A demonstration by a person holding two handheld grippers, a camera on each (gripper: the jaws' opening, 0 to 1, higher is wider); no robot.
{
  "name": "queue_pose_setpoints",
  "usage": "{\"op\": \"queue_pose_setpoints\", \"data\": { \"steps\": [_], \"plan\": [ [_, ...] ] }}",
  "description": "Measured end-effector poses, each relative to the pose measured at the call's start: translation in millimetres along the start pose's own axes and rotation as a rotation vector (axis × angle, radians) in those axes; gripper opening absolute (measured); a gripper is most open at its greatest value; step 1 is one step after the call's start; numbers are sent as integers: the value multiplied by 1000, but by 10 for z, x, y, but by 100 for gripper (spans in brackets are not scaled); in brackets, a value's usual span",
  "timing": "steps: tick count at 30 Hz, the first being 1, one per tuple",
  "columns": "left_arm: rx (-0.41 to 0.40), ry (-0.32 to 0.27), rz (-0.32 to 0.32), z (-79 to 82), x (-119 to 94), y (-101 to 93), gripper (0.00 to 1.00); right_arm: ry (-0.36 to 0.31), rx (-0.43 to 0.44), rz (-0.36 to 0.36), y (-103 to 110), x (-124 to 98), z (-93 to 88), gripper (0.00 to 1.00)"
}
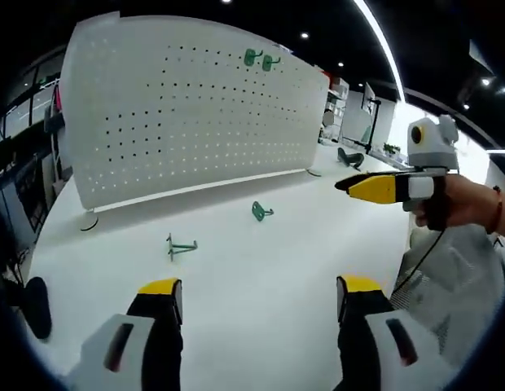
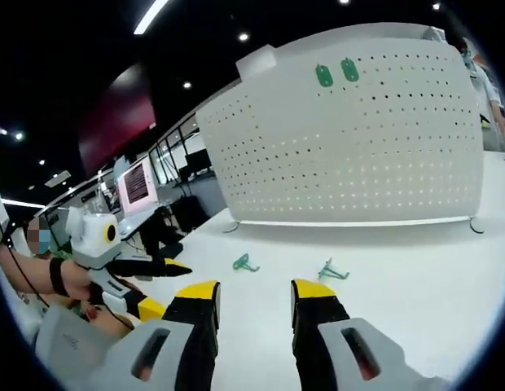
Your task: Insert the hook assembly into the mounting plate slot until the hook locks in place.
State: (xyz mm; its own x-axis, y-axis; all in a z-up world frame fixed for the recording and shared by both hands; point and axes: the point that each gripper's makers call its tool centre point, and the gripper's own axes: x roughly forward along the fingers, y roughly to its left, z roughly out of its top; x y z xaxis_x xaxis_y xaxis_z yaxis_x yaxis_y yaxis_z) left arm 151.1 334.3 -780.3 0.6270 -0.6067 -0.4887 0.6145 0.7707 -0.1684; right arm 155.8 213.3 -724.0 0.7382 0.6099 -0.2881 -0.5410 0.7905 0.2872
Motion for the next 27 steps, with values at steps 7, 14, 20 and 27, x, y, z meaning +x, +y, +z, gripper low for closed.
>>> {"op": "queue_pose_setpoints", "data": {
  "steps": [7,14,20,27],
  "plan": [
    [-1,10,5,-6,64,96,78,-3,-19,37,94,-26,-2,37],
    [-12,28,26,-68,107,205,72,-8,-14,50,162,-94,-8,37],
    [11,51,33,-104,155,268,71,11,-22,76,272,-151,-63,37],
    [2,57,82,-193,194,366,62,5,-8,83,324,-169,-73,37]
  ]
}}
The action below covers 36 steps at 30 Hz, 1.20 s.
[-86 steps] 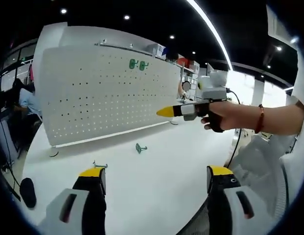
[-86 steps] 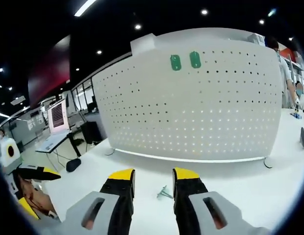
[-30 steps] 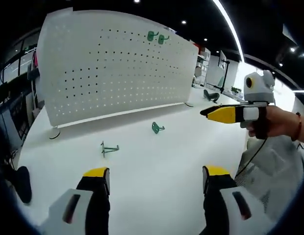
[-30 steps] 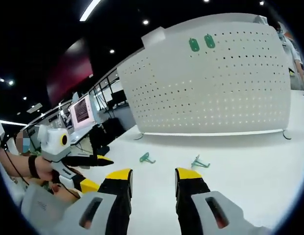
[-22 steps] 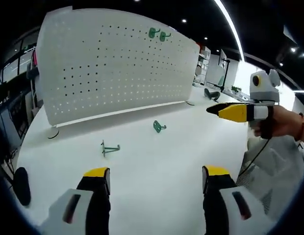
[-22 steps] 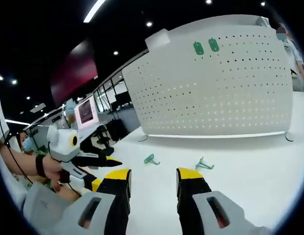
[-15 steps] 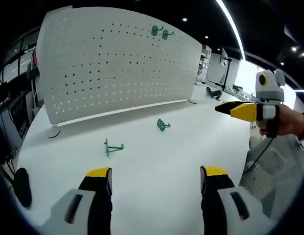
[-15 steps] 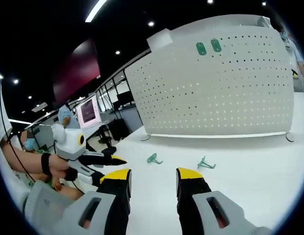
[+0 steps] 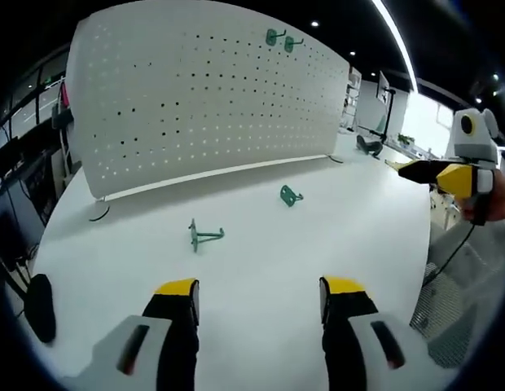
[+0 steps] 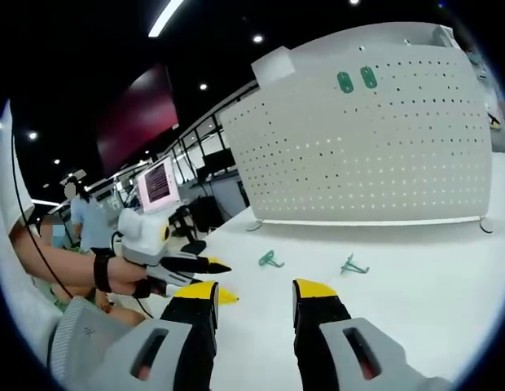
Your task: Insert the hook assembly into the mounting plate slot until the hook locks in place.
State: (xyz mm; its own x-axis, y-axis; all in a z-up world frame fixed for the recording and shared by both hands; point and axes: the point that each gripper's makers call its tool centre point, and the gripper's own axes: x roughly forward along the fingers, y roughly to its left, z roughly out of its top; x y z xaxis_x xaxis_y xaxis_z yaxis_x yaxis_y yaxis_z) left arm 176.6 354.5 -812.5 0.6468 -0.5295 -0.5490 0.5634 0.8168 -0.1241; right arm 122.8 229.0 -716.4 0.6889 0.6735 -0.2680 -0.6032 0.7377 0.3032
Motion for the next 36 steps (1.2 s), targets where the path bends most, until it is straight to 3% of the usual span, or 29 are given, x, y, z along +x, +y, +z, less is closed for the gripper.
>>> {"op": "queue_pose_setpoints", "data": {
  "steps": [10,22,36],
  "plan": [
    [11,-16,45,35,71,164,58,-4,30,-9,21,-37,-87,37],
    [40,36,88,15,176,326,48,-3,40,-20,21,-68,-123,37],
    [42,69,102,66,341,410,47,-9,38,-21,36,-73,-115,37]
  ]
}}
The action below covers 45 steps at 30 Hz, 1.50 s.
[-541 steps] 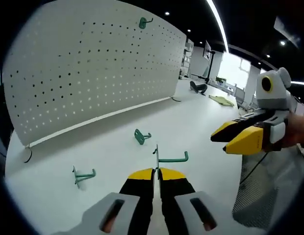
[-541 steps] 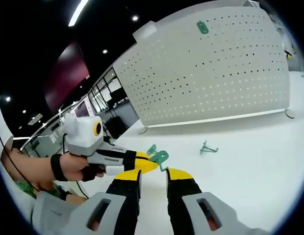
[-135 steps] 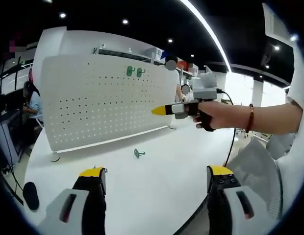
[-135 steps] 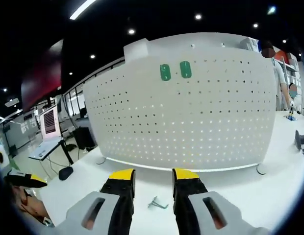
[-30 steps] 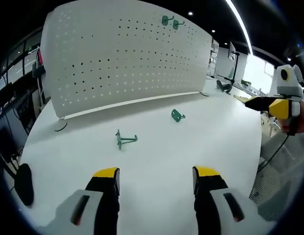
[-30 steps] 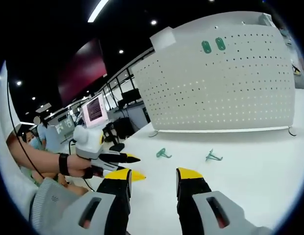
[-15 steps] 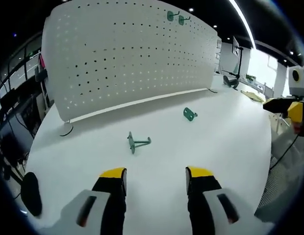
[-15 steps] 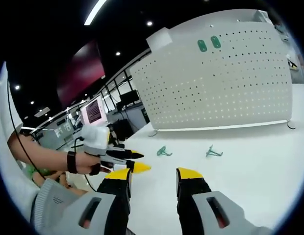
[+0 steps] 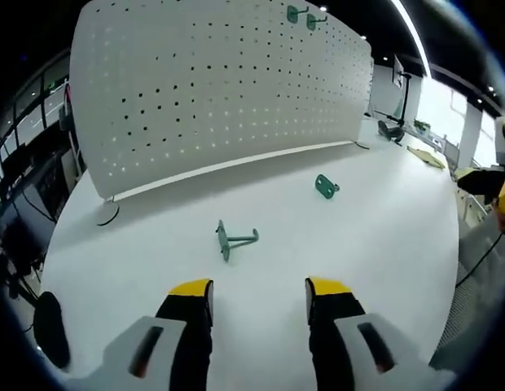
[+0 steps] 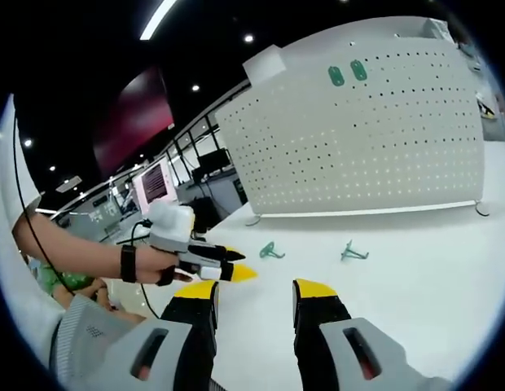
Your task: Insert the hook assembly into the mounting plate slot until the hook locks in place.
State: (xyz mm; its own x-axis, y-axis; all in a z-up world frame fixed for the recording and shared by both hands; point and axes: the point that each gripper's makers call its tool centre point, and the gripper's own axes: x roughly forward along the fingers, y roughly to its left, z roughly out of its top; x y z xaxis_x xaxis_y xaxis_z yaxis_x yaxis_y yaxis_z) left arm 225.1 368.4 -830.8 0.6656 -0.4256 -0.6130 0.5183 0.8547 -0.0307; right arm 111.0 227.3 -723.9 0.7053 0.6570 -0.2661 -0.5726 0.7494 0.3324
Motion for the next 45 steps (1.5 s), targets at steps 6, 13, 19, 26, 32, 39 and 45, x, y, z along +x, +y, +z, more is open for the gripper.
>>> {"op": "queue_pose_setpoints", "data": {
  "steps": [6,13,19,26,32,39,45],
  "plan": [
    [31,2,13,95,48,44,44,1,11,3,4,-3,-12,37],
    [64,-2,45,167,85,107,35,1,16,6,1,1,-10,37],
    [74,11,65,173,129,164,27,-6,22,7,3,7,11,37],
    [79,18,70,164,192,206,24,-4,29,15,15,13,-6,37],
    [68,26,68,155,244,240,25,4,34,13,-2,24,-34,37],
    [67,34,52,138,310,232,19,14,41,10,-17,33,-62,37],
    [70,49,40,101,374,220,17,12,49,3,-39,27,-68,37]
  ]
}}
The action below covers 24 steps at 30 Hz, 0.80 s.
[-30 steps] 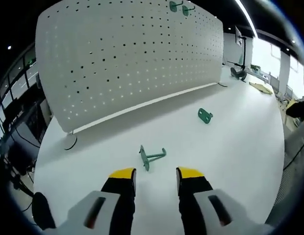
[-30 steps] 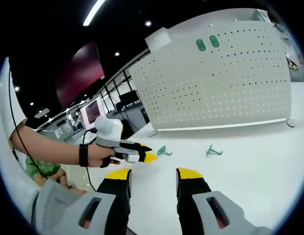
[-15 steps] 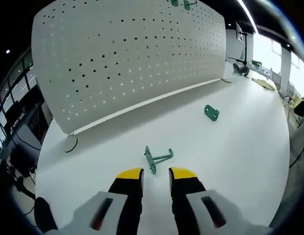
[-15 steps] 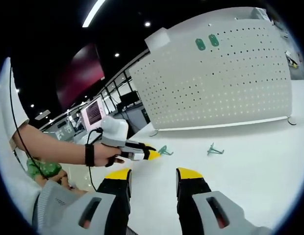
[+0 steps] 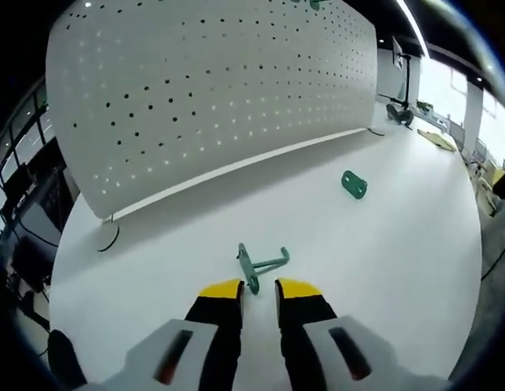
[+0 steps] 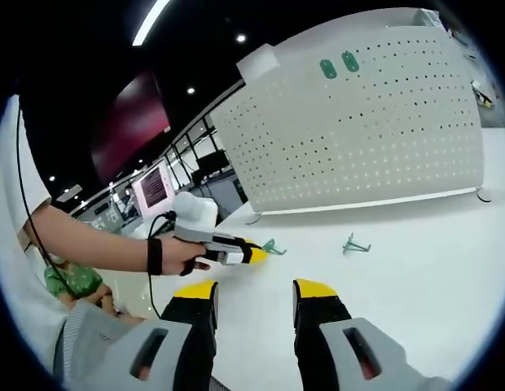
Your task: Insert the hook assembly into the mounting plate slot until the hook locks in place.
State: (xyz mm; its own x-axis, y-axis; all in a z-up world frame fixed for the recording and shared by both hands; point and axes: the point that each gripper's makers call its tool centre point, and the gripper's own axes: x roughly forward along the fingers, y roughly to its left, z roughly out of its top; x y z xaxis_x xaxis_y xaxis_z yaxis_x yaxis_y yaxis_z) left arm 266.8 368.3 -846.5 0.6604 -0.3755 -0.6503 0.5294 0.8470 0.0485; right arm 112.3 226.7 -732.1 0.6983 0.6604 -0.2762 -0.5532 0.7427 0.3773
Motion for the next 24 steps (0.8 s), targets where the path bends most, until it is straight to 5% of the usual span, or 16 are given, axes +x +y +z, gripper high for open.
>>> {"op": "queue_pose_setpoints", "data": {
  "steps": [24],
  "plan": [
    [-46,3,7,-4,34,23,4,3,9,-12,-18,5,-15,37]
  ]
}}
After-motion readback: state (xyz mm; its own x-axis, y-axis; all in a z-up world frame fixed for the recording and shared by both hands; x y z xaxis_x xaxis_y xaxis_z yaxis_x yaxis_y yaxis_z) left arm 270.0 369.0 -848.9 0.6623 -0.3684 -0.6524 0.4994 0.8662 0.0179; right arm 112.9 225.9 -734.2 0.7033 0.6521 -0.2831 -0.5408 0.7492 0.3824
